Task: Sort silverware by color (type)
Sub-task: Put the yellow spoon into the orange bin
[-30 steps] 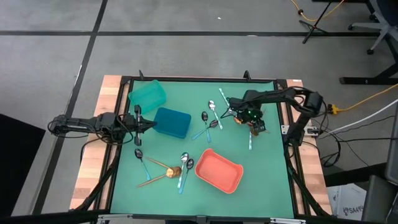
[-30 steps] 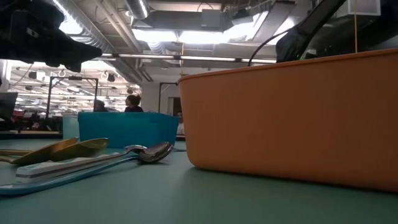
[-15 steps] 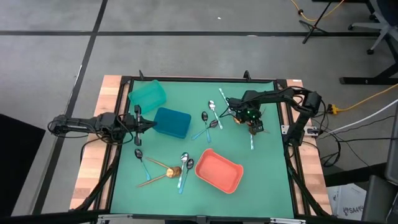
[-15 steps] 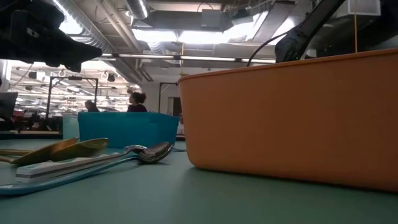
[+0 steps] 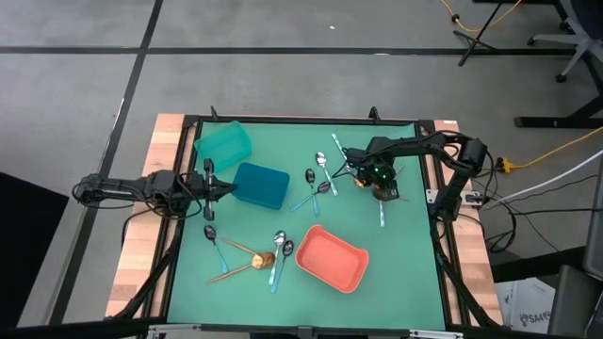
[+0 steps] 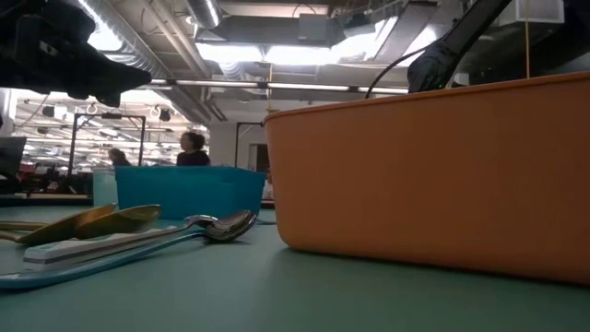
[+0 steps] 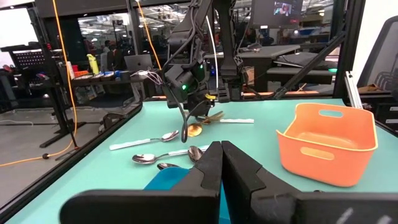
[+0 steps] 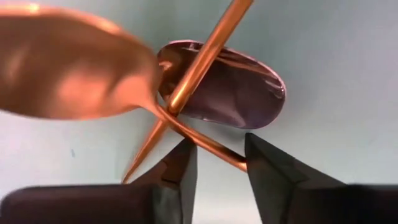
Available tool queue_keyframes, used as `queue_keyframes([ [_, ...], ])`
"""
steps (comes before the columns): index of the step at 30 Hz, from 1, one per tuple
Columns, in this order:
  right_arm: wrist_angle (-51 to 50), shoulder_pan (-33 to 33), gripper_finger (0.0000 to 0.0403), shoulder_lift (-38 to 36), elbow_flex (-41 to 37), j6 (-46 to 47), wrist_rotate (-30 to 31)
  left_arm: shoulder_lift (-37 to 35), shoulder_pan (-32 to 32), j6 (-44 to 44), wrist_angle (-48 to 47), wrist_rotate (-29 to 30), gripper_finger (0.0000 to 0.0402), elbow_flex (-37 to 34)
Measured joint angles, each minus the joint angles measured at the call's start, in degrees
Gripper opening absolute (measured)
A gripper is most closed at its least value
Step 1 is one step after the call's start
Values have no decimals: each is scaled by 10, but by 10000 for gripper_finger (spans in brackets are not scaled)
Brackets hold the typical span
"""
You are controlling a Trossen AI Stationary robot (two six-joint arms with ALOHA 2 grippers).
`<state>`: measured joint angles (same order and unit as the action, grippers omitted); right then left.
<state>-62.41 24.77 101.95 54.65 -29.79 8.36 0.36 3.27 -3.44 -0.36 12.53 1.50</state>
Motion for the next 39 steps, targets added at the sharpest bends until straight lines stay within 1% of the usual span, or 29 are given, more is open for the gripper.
queue_keyframes([
  [5, 0, 0, 85, 0, 0, 0, 0, 0, 0, 0, 0, 0, 0, 0],
  [16, 8, 0, 43, -1, 0, -2, 0, 0, 0, 0, 0, 0, 0, 0],
  [22, 8, 0, 6, -1, 0, -2, 0, 0, 0, 0, 0, 0, 0, 0],
  [29, -14, 0, 5, -1, 0, -1, 3, 0, 0, 0, 0, 0, 0, 0],
  [37, -87, 0, 2, -1, 2, 0, 58, 0, 0, -1, 0, 0, 0, 0],
  [39, -110, 0, 2, -1, 10, 14, 66, 0, 0, -1, 0, 0, 0, 0],
])
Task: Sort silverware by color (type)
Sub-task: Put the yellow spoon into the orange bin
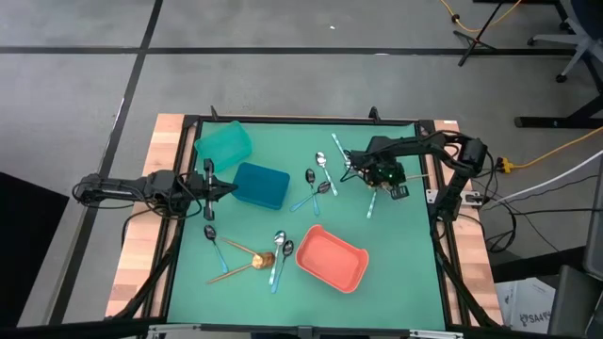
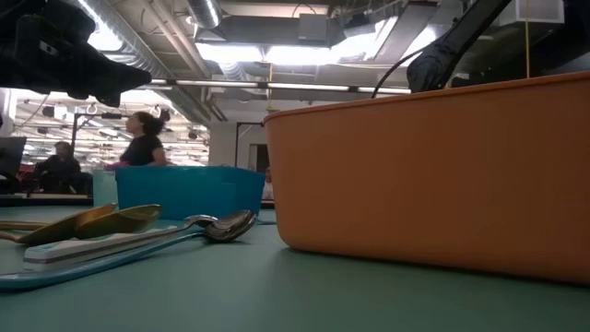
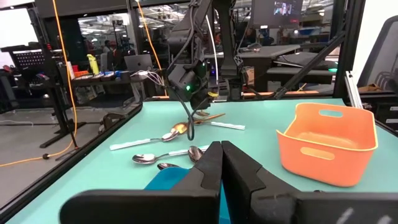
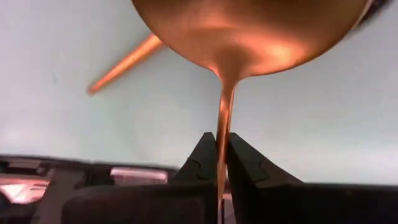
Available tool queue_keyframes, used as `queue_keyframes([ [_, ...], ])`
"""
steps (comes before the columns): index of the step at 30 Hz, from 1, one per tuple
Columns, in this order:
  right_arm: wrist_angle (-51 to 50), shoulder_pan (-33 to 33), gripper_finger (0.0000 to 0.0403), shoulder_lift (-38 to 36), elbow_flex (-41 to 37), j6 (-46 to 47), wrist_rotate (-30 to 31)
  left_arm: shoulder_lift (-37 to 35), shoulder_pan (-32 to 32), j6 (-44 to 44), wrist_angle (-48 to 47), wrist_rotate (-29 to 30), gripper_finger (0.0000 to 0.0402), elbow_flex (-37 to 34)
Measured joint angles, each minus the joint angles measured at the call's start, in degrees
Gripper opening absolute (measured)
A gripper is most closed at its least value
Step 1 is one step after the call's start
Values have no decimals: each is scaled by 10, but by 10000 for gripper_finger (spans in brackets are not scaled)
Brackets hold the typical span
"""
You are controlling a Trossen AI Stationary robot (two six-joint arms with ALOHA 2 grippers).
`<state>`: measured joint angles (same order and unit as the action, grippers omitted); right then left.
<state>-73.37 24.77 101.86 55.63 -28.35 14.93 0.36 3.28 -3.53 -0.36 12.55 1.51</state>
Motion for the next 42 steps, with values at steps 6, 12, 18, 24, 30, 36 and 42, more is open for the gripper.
queue_keyframes([
  [6, -65, -1, 1, 0, 63, 48, 0, 0, 0, 0, 0, 0, 0, 0],
  [12, -113, -18, 1, 0, 172, 103, 3, 0, 0, 0, 0, 0, 0, 0],
  [18, -118, -86, 1, 0, 289, 160, -23, 0, 0, 0, 0, 0, 0, 0],
  [24, -116, -172, 1, 0, 375, 227, -95, 0, 0, -1, 0, 0, 0, 0],
  [30, -87, -261, 1, 0, 400, 272, -131, 0, 0, -1, 0, 0, 0, 0],
  [36, -44, -339, 1, 0, 400, 306, -164, 0, 0, -1, 0, 0, 0, 0],
  [42, 20, -378, 1, 0, 400, 389, -230, 0, 0, -1, 0, 0, 0, 0],
])
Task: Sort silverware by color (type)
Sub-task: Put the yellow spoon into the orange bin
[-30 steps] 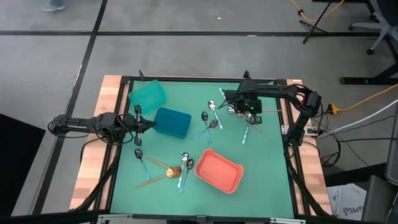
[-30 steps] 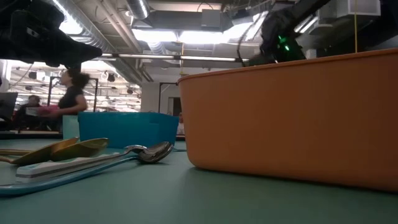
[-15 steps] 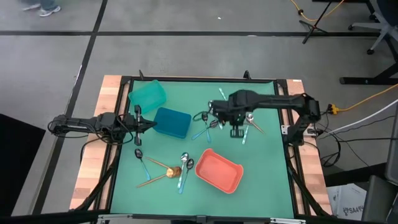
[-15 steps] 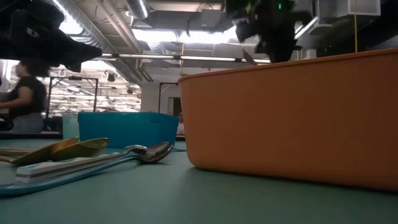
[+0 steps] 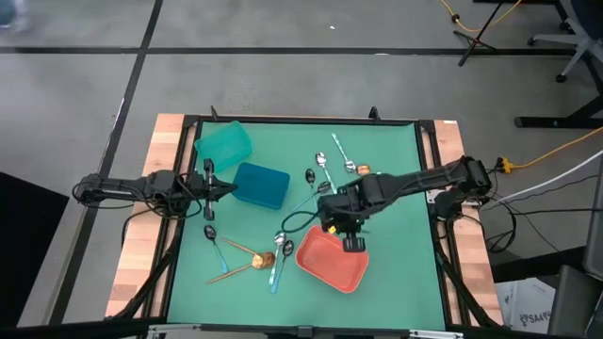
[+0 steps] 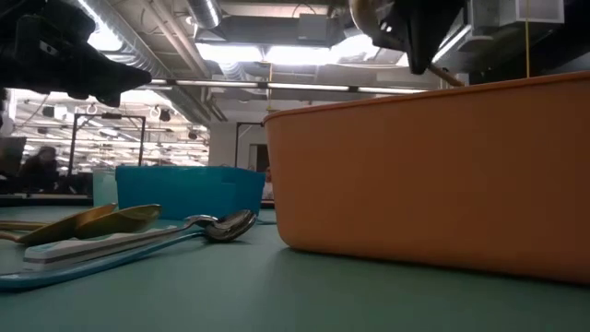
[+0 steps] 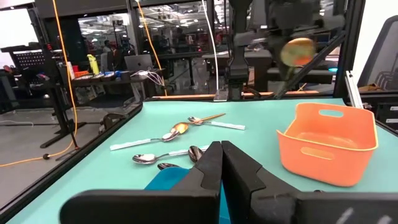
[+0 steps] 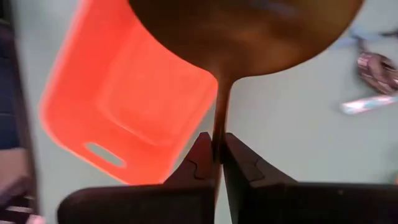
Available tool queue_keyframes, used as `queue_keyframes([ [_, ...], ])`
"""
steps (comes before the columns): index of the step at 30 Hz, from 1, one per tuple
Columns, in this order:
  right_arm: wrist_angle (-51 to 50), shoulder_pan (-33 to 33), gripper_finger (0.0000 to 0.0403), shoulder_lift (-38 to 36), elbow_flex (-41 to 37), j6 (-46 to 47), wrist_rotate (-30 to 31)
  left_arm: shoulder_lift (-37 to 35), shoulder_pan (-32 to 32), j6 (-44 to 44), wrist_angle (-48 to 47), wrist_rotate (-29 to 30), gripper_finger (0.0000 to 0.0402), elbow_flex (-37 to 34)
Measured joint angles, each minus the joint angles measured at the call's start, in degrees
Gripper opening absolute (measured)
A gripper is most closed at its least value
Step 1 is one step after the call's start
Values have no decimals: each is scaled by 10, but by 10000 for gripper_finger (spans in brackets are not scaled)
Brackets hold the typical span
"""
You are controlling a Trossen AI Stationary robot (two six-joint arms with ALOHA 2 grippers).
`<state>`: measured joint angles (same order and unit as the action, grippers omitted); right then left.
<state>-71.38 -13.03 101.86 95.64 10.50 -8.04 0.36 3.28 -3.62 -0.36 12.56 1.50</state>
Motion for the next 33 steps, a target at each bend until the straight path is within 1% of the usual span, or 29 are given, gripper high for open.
queue_keyframes([
  [7, 47, -9, 1, 21, 0, 54, -88, 0, 0, 0, 0, 0, 0, 0],
  [11, 55, -8, 1, 53, 0, 77, -139, 0, 0, 0, 0, 0, 0, 0],
  [15, 56, -8, 1, 81, 0, 79, -183, 0, 0, 1, 0, 0, 0, 0],
  [19, 59, -9, 1, 108, 0, 78, -196, 0, 0, 3, 0, -1, 0, 0],
  [25, 83, -8, 1, 137, 0, 77, -196, 0, 0, 3, 0, 0, 0, 0],
  [33, 107, -8, 1, 146, 0, 55, -197, 0, 0, 4, 0, 0, 0, 0],
])
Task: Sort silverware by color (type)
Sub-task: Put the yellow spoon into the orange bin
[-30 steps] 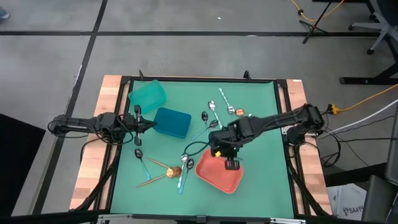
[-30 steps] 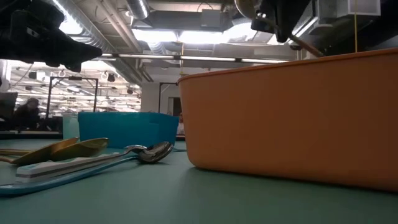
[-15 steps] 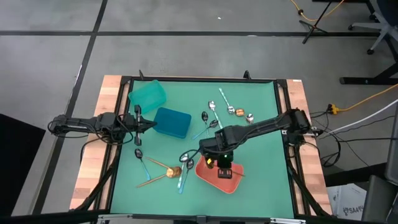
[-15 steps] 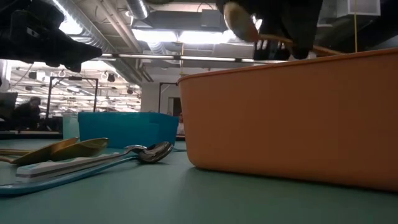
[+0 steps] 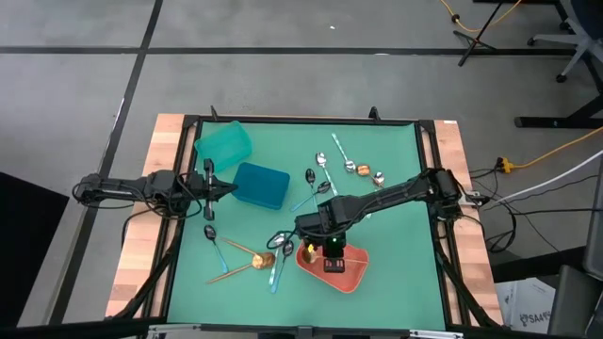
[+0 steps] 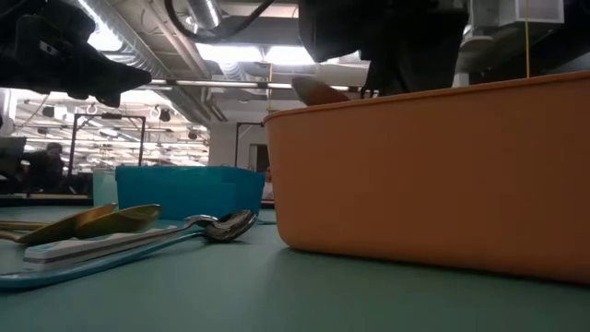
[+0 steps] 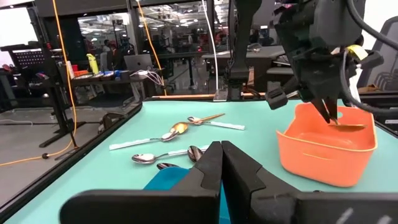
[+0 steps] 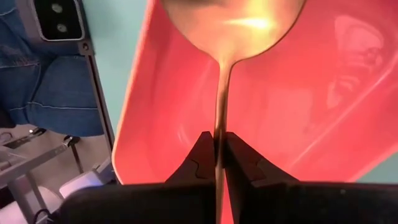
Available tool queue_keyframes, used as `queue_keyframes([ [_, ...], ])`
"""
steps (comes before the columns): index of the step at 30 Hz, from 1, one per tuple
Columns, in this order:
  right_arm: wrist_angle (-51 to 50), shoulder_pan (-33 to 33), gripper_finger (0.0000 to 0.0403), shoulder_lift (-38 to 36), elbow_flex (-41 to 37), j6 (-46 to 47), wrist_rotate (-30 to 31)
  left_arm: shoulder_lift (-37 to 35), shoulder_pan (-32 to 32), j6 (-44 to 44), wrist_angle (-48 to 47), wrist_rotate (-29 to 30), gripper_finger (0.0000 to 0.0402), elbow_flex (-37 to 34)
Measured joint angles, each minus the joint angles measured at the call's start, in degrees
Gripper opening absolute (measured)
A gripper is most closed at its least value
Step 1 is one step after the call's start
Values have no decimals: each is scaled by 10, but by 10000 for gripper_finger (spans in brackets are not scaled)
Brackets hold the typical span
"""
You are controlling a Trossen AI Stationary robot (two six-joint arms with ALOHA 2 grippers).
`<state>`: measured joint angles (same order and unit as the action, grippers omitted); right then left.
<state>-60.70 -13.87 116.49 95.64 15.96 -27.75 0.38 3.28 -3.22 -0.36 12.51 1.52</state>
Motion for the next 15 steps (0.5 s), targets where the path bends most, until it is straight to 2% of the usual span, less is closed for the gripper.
queue_keyframes([
  [15, 8, 0, 9, 4, 0, -9, 18, 0, 0, 0, 0, 0, 0, 0],
])
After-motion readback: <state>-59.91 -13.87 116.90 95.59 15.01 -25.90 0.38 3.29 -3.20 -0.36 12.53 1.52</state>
